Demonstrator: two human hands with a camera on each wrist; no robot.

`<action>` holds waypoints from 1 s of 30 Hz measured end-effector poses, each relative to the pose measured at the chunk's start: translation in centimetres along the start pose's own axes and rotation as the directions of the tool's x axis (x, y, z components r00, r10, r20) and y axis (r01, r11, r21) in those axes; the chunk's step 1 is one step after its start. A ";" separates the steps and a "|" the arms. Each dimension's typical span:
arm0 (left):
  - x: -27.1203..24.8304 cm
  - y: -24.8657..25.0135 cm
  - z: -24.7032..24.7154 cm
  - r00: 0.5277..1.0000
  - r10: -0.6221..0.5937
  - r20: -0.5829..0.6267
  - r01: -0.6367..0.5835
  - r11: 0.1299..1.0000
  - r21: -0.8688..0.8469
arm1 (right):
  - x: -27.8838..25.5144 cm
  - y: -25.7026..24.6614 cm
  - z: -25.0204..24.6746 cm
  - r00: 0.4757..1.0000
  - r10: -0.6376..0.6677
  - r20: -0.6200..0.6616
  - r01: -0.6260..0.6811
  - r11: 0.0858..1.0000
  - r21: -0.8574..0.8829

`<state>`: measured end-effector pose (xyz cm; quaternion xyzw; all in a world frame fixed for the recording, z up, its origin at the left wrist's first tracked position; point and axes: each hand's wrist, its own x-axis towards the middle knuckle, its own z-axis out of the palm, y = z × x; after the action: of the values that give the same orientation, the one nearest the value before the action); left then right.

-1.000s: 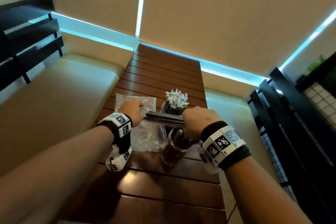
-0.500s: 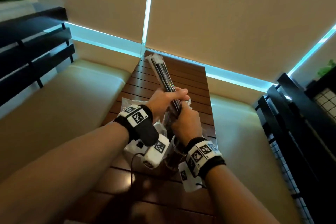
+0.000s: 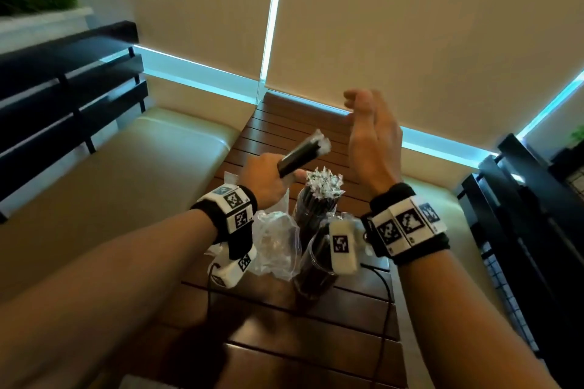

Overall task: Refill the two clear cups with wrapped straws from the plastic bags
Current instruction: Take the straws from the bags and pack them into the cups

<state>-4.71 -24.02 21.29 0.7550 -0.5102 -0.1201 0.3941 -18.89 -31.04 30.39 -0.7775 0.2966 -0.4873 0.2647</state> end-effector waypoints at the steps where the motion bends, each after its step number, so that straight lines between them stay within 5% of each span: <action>1: -0.2 0.1 0.0 0.999 0.032 0.002 -0.032 0.998 0.048 | 0.4 -0.7 0.3 0.999 -0.033 0.015 0.033 0.999 0.002; 5: 0.4 1.4 0.6 0.989 0.144 -0.017 -0.142 0.986 0.084 | -0.7 -0.5 3.5 0.960 -0.044 0.276 0.103 0.973 -0.206; 12: 0.2 1.1 1.3 0.985 0.168 0.031 -0.168 0.986 -0.003 | -1.8 2.6 3.5 0.973 -0.058 0.224 0.117 0.958 -0.260; 17: 0.7 1.4 3.0 0.995 0.075 0.062 -0.080 0.993 0.084 | -2.9 3.5 2.8 0.937 -0.058 0.343 0.119 0.980 -0.159; 20: 0.7 0.7 3.2 0.997 -0.072 0.041 0.078 0.981 -0.177 | -4.5 6.4 1.4 0.968 0.039 0.248 -0.002 0.989 -0.148; 23: 0.8 0.5 3.0 0.988 -0.150 0.038 0.148 0.841 -0.521 | -7.2 9.8 0.1 0.973 0.165 0.160 -0.101 0.933 -0.345; 26: 0.5 0.8 3.7 0.990 -0.127 0.067 0.141 0.777 -0.614 | -10.1 12.5 -0.4 0.896 0.370 0.244 -0.215 0.844 -0.492; 30: 0.0 1.7 5.6 0.989 -0.105 0.100 0.145 0.734 -0.663 | -13.0 14.3 0.2 0.785 0.533 0.316 -0.408 0.828 -0.385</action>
<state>-9.10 -26.98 18.81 0.5925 -0.3922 -0.3420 0.6150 -26.21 -31.45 12.45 -0.7923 0.4902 -0.1802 0.3156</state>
